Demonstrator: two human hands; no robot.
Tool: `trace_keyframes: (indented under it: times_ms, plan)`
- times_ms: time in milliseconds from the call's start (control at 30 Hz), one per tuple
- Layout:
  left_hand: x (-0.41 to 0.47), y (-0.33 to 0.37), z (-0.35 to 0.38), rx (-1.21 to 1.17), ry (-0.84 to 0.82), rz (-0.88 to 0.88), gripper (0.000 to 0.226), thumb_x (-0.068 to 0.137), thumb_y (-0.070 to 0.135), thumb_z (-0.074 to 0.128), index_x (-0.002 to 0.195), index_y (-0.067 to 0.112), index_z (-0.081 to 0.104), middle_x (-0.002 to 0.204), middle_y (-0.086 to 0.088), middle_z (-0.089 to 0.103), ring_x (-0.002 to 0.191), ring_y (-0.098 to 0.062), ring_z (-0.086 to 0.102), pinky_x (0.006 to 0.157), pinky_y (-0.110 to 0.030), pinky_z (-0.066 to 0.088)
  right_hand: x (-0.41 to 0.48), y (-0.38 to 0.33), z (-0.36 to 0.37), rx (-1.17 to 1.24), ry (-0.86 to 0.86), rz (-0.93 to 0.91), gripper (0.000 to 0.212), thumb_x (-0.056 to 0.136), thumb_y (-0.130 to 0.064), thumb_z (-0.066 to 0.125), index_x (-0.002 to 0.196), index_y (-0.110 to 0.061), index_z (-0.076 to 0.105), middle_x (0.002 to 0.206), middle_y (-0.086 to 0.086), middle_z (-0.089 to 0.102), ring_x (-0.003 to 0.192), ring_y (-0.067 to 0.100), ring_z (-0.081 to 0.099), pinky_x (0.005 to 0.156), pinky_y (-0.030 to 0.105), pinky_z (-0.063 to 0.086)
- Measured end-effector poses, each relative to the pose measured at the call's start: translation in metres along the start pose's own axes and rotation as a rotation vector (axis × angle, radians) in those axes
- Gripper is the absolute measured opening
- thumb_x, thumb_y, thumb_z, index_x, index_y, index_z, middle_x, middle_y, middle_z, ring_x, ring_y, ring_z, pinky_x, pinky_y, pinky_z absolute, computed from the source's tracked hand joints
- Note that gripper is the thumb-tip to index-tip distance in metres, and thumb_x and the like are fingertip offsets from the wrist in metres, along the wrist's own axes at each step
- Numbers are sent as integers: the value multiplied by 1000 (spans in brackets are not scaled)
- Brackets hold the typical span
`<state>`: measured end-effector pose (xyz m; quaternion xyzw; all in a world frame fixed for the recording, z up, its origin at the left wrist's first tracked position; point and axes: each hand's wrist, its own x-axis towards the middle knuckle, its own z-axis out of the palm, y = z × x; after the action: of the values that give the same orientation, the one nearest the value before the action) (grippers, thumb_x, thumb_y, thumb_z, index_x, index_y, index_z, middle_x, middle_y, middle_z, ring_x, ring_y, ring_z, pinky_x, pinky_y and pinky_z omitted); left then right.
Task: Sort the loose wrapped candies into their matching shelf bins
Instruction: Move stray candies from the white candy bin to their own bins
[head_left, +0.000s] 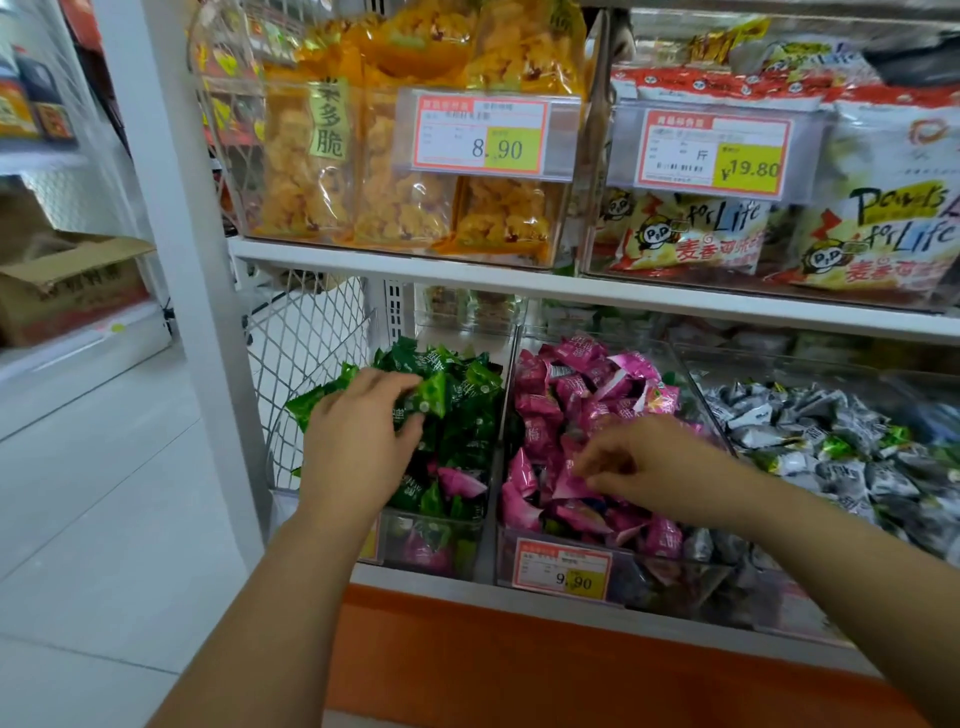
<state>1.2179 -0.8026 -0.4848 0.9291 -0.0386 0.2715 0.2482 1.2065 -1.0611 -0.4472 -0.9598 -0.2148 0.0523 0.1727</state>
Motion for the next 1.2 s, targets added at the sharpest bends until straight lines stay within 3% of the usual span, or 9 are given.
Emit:
trace_keyframes:
  times_ms: [133, 200, 333, 567, 767, 867, 933, 1067, 1200]
  plan:
    - [-3, 0, 16, 208, -271, 30, 44, 89, 24, 61, 132, 31, 53, 132, 6, 51, 113, -16, 54, 99, -39, 41, 6, 6, 4, -208, -63, -90, 44, 93, -21, 58, 135, -31, 50, 142, -19, 43, 128, 2, 41, 109, 21, 30]
    - [-2, 1, 19, 218, -339, 35, 48, 90, 23, 57, 137, 33, 47, 137, 7, 46, 120, -17, 48, 101, -39, 39, 13, 11, 3, -280, -29, -107, 48, 94, -22, 57, 140, -32, 44, 149, -18, 34, 135, 5, 34, 112, 24, 25]
    - [1, 1, 17, 105, -393, -8, 53, 89, 19, 55, 139, 33, 44, 143, 8, 40, 125, -17, 43, 103, -41, 38, 26, 19, -4, -357, 50, -90, 35, 94, -25, 57, 129, -28, 57, 146, -10, 42, 133, 13, 37, 108, 28, 29]
    - [-1, 13, 11, -139, -244, 70, 45, 90, 7, 53, 129, 28, 56, 132, 8, 49, 120, -16, 47, 103, -41, 40, 34, 27, 0, -331, 103, -71, 31, 93, -18, 59, 123, -24, 63, 142, -6, 48, 130, 14, 44, 108, 27, 32]
    - [-9, 35, 17, -242, -365, 191, 32, 97, 29, 49, 127, 32, 56, 126, 21, 43, 118, 0, 40, 98, -16, 28, 27, 23, -9, -377, 80, -109, 32, 95, -23, 55, 126, -29, 61, 144, -10, 45, 130, 11, 43, 107, 31, 36]
    - [-7, 34, 21, -236, -399, 195, 30, 95, 32, 53, 125, 32, 59, 127, 20, 42, 113, 3, 41, 97, -16, 33, 17, 17, -9, -268, 144, -155, 29, 94, -22, 58, 122, -24, 64, 127, -8, 60, 107, 4, 54, 95, 19, 40]
    - [-5, 35, 22, -233, -390, 191, 30, 94, 32, 55, 123, 32, 60, 122, 22, 43, 109, 5, 42, 91, -15, 35, 15, 12, -3, -234, 105, -162, 30, 93, -25, 59, 123, -24, 63, 119, -8, 64, 90, -1, 51, 84, 16, 42]
    - [-5, 36, 22, -218, -383, 198, 29, 93, 32, 55, 122, 32, 60, 122, 22, 43, 108, 7, 40, 91, -11, 29, 26, 8, 15, -292, -5, -111, 42, 90, -30, 61, 131, -23, 54, 123, -5, 57, 106, 13, 54, 90, 28, 44]
    - [-6, 34, 22, -195, -406, 208, 32, 93, 34, 55, 125, 35, 58, 125, 25, 39, 107, 9, 38, 89, -11, 29, 29, 12, 13, -333, -12, -106, 20, 89, -28, 64, 104, -16, 65, 92, -7, 52, 83, 11, 49, 72, 26, 40]
